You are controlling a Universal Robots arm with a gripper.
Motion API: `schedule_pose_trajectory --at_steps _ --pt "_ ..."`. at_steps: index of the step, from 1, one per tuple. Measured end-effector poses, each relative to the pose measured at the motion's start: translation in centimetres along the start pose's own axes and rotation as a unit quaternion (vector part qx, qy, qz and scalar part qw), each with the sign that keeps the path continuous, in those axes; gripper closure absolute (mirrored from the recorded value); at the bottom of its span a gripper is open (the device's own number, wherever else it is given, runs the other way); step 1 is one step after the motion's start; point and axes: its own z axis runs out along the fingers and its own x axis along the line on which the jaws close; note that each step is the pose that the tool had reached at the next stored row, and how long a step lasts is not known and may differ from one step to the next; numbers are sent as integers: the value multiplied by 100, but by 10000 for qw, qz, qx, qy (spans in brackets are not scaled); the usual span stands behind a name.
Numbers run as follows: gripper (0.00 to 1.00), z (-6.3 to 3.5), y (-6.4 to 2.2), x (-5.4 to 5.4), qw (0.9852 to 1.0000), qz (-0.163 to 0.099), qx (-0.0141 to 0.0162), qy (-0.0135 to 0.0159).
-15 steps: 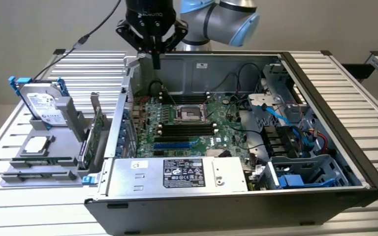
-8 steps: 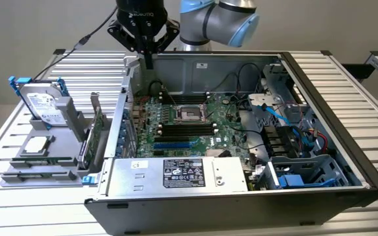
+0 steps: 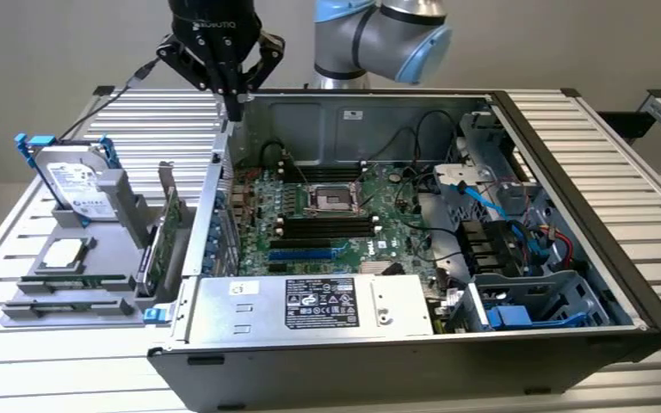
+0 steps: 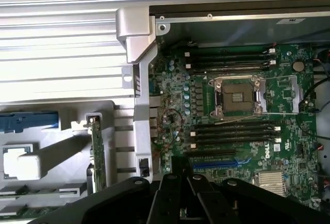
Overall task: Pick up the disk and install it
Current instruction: 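Reach for the disk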
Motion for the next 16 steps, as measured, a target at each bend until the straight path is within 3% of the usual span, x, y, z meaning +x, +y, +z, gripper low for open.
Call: schedule_pose_trajectory --at_steps 16 --pt "89 2 -1 697 10000 2 -1 29"
